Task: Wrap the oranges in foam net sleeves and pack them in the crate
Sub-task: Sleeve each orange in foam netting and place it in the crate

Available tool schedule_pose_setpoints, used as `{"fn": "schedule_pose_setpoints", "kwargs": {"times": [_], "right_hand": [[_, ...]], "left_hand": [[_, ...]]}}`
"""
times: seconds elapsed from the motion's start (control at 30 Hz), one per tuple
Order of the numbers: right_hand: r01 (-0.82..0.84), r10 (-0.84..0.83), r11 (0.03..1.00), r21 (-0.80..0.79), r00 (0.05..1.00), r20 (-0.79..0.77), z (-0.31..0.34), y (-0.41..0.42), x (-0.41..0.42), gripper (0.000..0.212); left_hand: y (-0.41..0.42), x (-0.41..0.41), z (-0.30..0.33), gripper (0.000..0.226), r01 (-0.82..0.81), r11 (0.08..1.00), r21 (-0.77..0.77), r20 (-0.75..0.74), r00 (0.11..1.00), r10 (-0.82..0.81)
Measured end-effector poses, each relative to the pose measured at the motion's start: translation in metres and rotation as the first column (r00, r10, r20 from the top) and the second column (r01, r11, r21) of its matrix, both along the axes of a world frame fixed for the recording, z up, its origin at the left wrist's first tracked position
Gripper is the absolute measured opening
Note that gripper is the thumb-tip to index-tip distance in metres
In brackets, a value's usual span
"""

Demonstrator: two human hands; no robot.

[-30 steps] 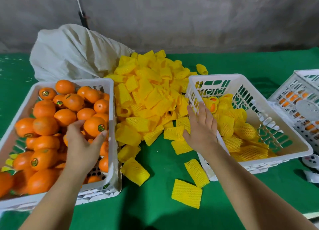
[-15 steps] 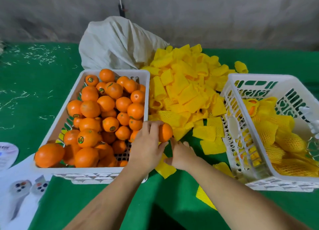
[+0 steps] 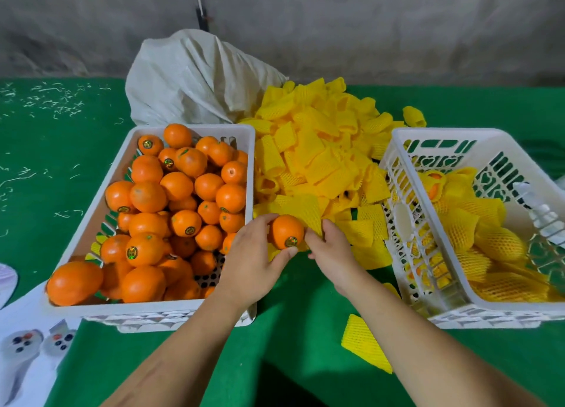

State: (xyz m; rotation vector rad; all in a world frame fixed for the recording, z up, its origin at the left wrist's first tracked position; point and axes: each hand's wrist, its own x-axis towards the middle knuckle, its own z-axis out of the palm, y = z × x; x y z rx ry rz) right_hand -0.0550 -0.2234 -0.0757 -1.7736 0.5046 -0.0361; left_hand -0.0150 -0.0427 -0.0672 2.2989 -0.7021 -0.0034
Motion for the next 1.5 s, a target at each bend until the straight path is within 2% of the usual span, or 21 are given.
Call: {"fn": "schedule_pose_setpoints", "kwargs": {"times": [0.07,0.1,0.13,0.2,0.27,0.4,0.53,0.6,0.67,0.73,0.83,0.9,1.03,1.17,1.23,1.4,1.5], "right_hand": [[0.016,-0.023,0.933,0.36,1.0,0.015,0.009,-0.003,-0.004,0.044],[-0.016,-0.003,0.882,0.471,0.999,0.038,0.01,-0.006,-0.006,0.047],[-0.071,0.038,0.865,0.496,0.996,0.077,0.012,-0.008,-0.009,0.045],[-0.14,0.1,0.919,0.368,0.987,0.126,0.012,-0.009,-0.016,0.038],[-0.118,0.079,0.968,0.222,0.982,0.174,0.012,-0.007,-0.019,0.026],[-0.009,0.01,1.0,-0.002,0.969,0.245,0.008,-0.005,-0.02,0.004],[0.064,-0.012,0.982,-0.177,0.959,0.283,0.005,0.012,-0.02,0.01],[0.077,-0.032,0.984,-0.162,0.964,0.263,0.008,0.018,-0.015,0.02],[0.049,-0.018,0.991,-0.124,0.971,0.237,0.014,0.021,-0.01,0.023],[0.003,0.015,0.997,-0.078,0.972,0.233,0.018,0.02,-0.006,0.02],[-0.046,0.054,0.998,-0.035,0.958,0.28,0.023,0.017,-0.005,0.008],[-0.058,0.077,0.996,-0.066,0.943,0.323,0.022,0.013,-0.006,0.014],[0.062,-0.006,0.984,-0.167,0.95,0.313,0.02,0.005,-0.002,0.006],[0.2,-0.112,0.954,-0.223,0.929,0.352,0.018,0.01,0.0,0.032],[0.206,-0.111,0.954,-0.217,0.918,0.381,0.018,0.013,0.001,0.034],[0.091,0.016,0.959,-0.267,0.927,0.375,0.015,0.013,0.002,0.024],[0.058,0.026,0.968,-0.242,0.943,0.331,0.019,0.007,-0.001,0.027]], "left_hand": [[0.002,0.001,0.002,0.068,-0.026,0.992,-0.121,-0.15,0.989,0.008],[0.003,0.001,0.003,0.068,-0.046,0.984,-0.171,-0.199,0.98,0.011],[0.004,0.0,0.004,0.069,-0.067,0.975,-0.213,-0.235,0.972,0.015],[0.005,0.0,0.004,0.077,-0.092,0.955,-0.28,-0.297,0.955,0.005],[0.008,0.002,0.002,0.088,-0.081,0.949,-0.304,-0.332,0.943,-0.026],[0.011,0.006,-0.003,0.096,0.013,0.978,-0.207,-0.282,0.957,-0.073],[0.01,0.003,0.0,0.086,0.03,0.991,-0.131,-0.205,0.977,-0.057],[0.011,0.001,0.001,0.091,0.06,0.996,-0.073,-0.174,0.982,-0.072],[0.012,-0.002,0.0,0.088,0.078,0.993,-0.085,-0.236,0.967,-0.096],[0.012,-0.004,0.002,0.076,0.027,0.987,-0.161,-0.344,0.936,-0.081],[0.011,-0.006,0.007,0.067,-0.022,0.973,-0.231,-0.377,0.924,-0.069],[0.011,-0.008,0.011,0.062,-0.02,0.946,-0.325,-0.419,0.899,-0.124],[0.017,-0.012,0.018,0.062,-0.033,0.882,-0.471,-0.456,0.864,-0.211],[0.019,-0.013,0.021,0.057,0.142,0.884,-0.445,-0.414,0.843,-0.344],[0.018,-0.012,0.022,0.058,0.187,0.878,-0.439,-0.414,0.826,-0.383],[0.019,-0.005,0.024,0.069,0.151,0.891,-0.427,-0.494,0.787,-0.37],[0.015,-0.008,0.023,0.074,0.076,0.926,-0.371,-0.471,0.843,-0.258]]}}
